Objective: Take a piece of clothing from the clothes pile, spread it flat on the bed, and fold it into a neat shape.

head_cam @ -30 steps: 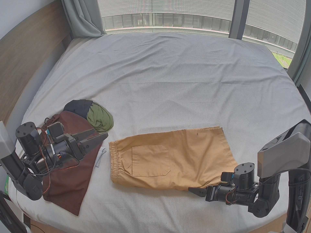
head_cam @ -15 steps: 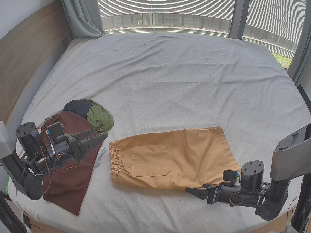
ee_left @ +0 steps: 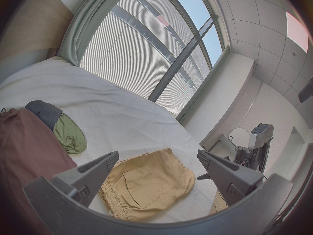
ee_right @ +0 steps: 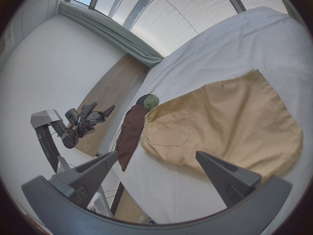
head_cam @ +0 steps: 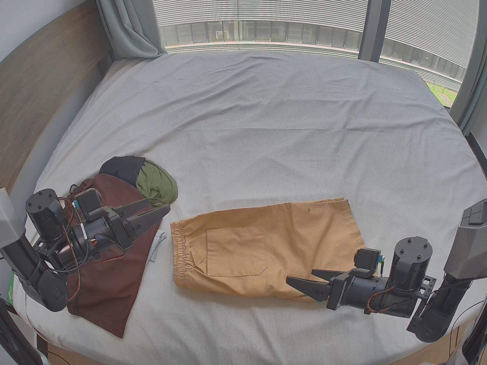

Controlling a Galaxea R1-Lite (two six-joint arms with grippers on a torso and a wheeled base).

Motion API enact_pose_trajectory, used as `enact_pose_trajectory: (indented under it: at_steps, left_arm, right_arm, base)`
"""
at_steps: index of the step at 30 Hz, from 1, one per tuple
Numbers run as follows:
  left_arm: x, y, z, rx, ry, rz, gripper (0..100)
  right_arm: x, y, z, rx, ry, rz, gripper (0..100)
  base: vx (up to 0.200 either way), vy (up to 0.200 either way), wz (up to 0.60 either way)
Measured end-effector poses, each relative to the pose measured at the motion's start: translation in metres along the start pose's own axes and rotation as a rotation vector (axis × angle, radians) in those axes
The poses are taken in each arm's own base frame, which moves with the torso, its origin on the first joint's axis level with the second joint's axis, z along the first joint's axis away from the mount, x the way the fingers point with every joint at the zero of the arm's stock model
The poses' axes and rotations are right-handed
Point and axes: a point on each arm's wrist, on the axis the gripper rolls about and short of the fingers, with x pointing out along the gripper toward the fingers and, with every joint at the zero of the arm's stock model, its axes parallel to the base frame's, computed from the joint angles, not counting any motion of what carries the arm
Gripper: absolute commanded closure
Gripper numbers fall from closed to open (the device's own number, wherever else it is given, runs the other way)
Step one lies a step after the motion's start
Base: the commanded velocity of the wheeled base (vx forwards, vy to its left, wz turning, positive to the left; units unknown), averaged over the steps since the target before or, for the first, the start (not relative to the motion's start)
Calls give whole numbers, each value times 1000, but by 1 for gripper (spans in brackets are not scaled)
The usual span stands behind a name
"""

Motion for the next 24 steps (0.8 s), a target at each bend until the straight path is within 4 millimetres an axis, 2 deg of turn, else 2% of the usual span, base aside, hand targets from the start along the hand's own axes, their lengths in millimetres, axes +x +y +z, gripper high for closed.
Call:
enact_pose_trajectory:
  at_steps: [12, 24]
  left_arm:
    - [3, 4, -3, 53, 17, -19, 0]
    - [3, 26, -18, 88, 81, -32, 0]
  right_arm:
    - [-2, 14, 29, -71, -106, 103, 0]
    - [-3, -3, 28, -138, -103, 37, 0]
  base:
    - [0, 0, 0]
    - [0, 0, 0]
